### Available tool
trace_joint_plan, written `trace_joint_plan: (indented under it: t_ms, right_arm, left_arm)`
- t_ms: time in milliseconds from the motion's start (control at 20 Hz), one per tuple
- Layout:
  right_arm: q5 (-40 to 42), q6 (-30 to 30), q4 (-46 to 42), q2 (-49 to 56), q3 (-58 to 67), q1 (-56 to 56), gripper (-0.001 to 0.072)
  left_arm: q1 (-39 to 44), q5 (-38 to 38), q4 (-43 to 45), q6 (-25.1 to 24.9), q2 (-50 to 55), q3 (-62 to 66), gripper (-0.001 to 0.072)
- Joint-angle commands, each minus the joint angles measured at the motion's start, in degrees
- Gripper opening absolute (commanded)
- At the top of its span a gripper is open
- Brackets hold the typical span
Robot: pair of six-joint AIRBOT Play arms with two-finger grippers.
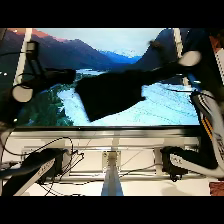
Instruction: Fold the clothes and pants, and hang the long-sleeved shirts on hangers.
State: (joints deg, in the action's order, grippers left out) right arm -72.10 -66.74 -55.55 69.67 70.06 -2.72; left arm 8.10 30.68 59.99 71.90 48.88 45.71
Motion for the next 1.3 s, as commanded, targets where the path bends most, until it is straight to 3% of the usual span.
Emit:
trace_joint_plan:
  t_ms: [0,250,350,500,550,600,650,800,1000,1050,1100,1200,1250]
  right_arm:
    - [-2.5,-11.7,-13.9,-16.4,0.2,12.7,0.0021]
    - [-9.6,-24.6,-41.7,-35.2,0.2,35.1,0.0021]
    - [-9.4,-24.7,-51.2,-40.5,0.2,45.5,0.0022]
    - [-8.2,-29.9,-52.0,-43.8,0.2,58.3,0.0027]
    - [-7.2,-34.5,-51.1,-43.6,0.2,61.3,0.0198]
    - [-6.7,-39.2,-51.0,-43.1,0.2,63.3,0.0562]
    - [-6.7,-41.7,-51.0,-42.6,0.2,64.6,0.0682]
    - [-6.5,-40.4,-48.2,-40.4,0.2,64.8,0.0663]
    - [-6.6,-26.9,-20.5,-34.8,-0.4,64.5,0.0275]
    - [-6.8,-23.7,-12.3,-33.2,-0.7,62.7,0.0103]
    - [-6.9,-21.9,-5.7,-31.8,-0.8,59.8,0.0021]
    - [-5.7,-19.4,3.0,-29.6,-0.8,49.7,0.0021]
    - [-5.1,-18.6,2.9,-29.0,-0.8,43.6,0.0021]
  left_arm:
    - [-2.3,-0.1,0.0,-0.3,-4.4,0.4,0.0691]
    - [-2.3,-0.1,0.0,-0.3,-4.7,0.3,0.0690]
    - [-2.3,-0.1,0.0,-0.3,-4.7,0.3,0.0690]
    - [-2.3,-0.1,0.0,-0.3,-4.7,0.3,0.0690]
    - [-2.2,-0.1,0.0,-0.3,-4.7,0.3,0.0690]
    - [-2.2,0.0,0.0,-0.3,-4.7,0.3,0.0690]
    - [-2.2,0.0,0.0,-0.3,-4.7,0.3,0.0691]
    - [-2.2,-0.1,0.0,-0.3,-4.7,0.3,0.0691]
    - [-2.3,-0.1,0.0,-0.3,-4.7,0.3,0.0691]
    - [-2.3,0.0,0.0,-0.3,-4.7,0.3,0.0691]
    - [-2.3,0.0,0.0,-0.3,-4.7,0.3,0.0691]
    - [-2.3,-0.1,0.0,-0.3,-4.7,0.3,0.0691]
    - [-2.3,-0.1,0.0,-0.3,-4.7,0.3,0.0690]
